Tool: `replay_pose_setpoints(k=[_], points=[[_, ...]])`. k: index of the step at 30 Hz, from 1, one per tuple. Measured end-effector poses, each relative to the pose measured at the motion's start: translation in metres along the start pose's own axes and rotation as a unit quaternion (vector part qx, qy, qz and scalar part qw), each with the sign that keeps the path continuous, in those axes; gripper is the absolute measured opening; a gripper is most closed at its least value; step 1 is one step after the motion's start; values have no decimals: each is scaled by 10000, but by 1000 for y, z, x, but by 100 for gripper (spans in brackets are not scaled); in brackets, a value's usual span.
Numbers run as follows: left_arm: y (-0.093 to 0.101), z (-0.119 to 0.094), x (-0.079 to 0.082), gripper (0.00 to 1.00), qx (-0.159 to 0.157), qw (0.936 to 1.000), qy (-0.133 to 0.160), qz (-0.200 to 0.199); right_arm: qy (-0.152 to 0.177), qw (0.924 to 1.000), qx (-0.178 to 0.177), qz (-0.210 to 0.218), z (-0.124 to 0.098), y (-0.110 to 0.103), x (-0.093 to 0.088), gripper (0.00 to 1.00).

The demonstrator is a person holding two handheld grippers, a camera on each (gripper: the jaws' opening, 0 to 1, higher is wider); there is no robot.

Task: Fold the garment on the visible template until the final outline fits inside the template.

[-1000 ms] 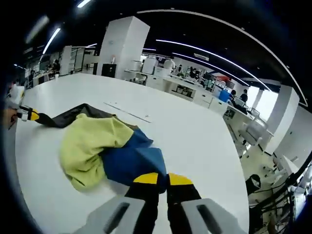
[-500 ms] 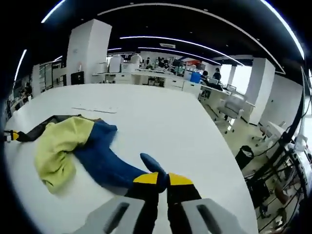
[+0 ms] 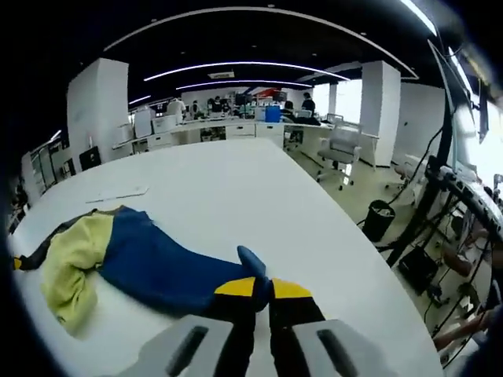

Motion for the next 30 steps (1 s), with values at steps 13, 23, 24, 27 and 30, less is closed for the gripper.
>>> replay_pose_setpoints(k=[13, 23, 24, 27, 30], points=[[-26, 11, 2, 1, 197, 9997, -115, 97, -165, 9992, -236, 261, -3, 18, -9, 1], [-30, 14, 1, 1, 249, 9994, -202, 122, -385, 9986, -226, 272, -4, 20, -16, 5], [-29, 13, 1, 2, 250, 9994, -198, 104, -414, 9987, -231, 195, -4, 20, -16, 7], [-29, 10, 3, 12, 326, 9994, -42, -87, -467, 9987, -154, 124, -6, 20, -18, 16], [-26, 6, 4, 40, 227, 9983, 199, -493, -420, 9991, -3, 15, -10, 15, -16, 35]])
Point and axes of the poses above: the point that each gripper's makers call its tool centre point, and the gripper's own axes: z roughly forward along the fingers, y roughly to its right, x roughly out of its top, the point moved 10 cm from there along -z, roughly backward along the fingers, and after that the axes turned 4 degrees about x, right-handed, at the moved point
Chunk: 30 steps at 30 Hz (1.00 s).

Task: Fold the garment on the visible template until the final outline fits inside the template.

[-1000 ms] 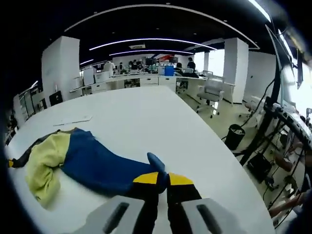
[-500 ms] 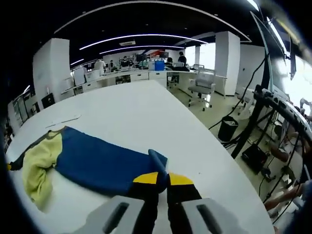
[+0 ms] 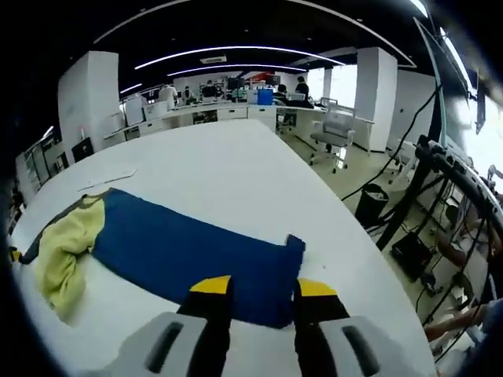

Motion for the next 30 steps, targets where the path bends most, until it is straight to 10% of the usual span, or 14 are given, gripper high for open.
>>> replay_pose_setpoints(k=[15, 30], points=[[22, -26, 7, 79, -588, 9976, 267, -229, 97, 9856, 1652, -354, -17, -62, 7, 77], [49, -63, 23, 99, -1034, 9924, 626, -218, -137, 9458, 3063, -1075, -37, -134, -5, 81]])
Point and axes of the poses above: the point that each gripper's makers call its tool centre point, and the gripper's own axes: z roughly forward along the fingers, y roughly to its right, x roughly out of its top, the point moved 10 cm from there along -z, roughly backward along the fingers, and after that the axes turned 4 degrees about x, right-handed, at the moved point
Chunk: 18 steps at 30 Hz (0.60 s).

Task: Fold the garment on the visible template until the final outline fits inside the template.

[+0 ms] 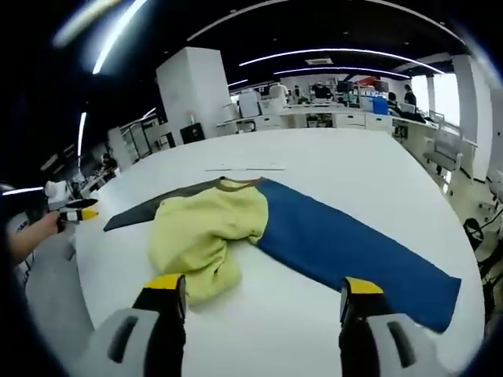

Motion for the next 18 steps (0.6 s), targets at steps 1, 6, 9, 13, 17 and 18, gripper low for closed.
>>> replay_pose_setpoints(k=[1, 6, 9, 13, 17, 18], points=[[2, -2, 1, 99, -22, 10000, 22, -2, -26, 10000, 51, -21, 2, -5, 0, 81], [13, -9, 6, 99, -167, 9998, 103, 26, -140, 9988, 387, -270, 11, -25, 0, 78], [22, -13, 6, 99, -303, 9994, 59, 126, -255, 9965, 583, -536, 19, -39, 0, 75], [32, -17, 6, 99, -491, 9987, 86, 97, -296, 9931, 795, -811, 32, -52, -1, 74], [39, -19, 6, 98, -616, 9980, 52, 118, -367, 9898, 941, -1006, 44, -65, -5, 70], [42, -21, 6, 97, -673, 9976, 59, 139, -412, 9882, 998, -1083, 46, -69, -7, 69]])
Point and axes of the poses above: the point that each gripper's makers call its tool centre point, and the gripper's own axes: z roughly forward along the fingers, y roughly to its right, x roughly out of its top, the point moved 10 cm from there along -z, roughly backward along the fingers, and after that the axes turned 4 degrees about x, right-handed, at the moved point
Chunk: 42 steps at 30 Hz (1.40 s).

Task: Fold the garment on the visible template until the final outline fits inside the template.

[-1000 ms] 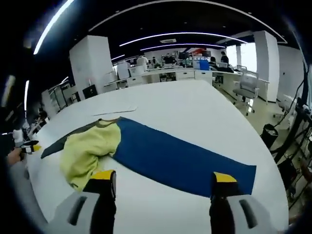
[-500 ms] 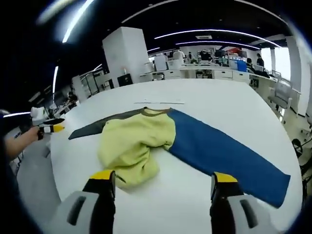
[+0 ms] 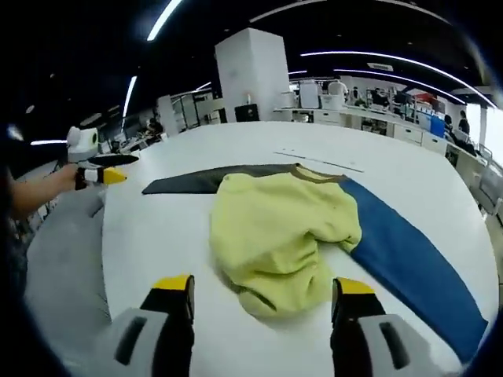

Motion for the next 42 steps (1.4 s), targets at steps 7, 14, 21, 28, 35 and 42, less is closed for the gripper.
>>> replay_pose_setpoints(k=[7, 14, 21, 28, 35, 42], points=[[15, -3, -2, 96, -234, 9997, -48, 81, -191, 9993, -51, -308, 25, -16, 0, 56], [26, -7, -3, 94, -476, 9985, -94, 250, -363, 9925, -323, -1120, 45, -27, 4, 46], [36, -9, -11, 90, -623, 9971, -286, 335, -582, 9907, -501, -1124, 60, -18, 1, 38], [38, -7, -18, 88, -653, 9962, -407, 419, -747, 9886, -698, -1102, 65, -10, -3, 28], [41, -7, -20, 87, -703, 9958, -403, 435, -746, 9894, -742, -997, 66, -10, 0, 16], [43, -6, -20, 86, -777, 9951, -414, 443, -940, 9849, -474, -1376, 57, -12, 27, 2]])
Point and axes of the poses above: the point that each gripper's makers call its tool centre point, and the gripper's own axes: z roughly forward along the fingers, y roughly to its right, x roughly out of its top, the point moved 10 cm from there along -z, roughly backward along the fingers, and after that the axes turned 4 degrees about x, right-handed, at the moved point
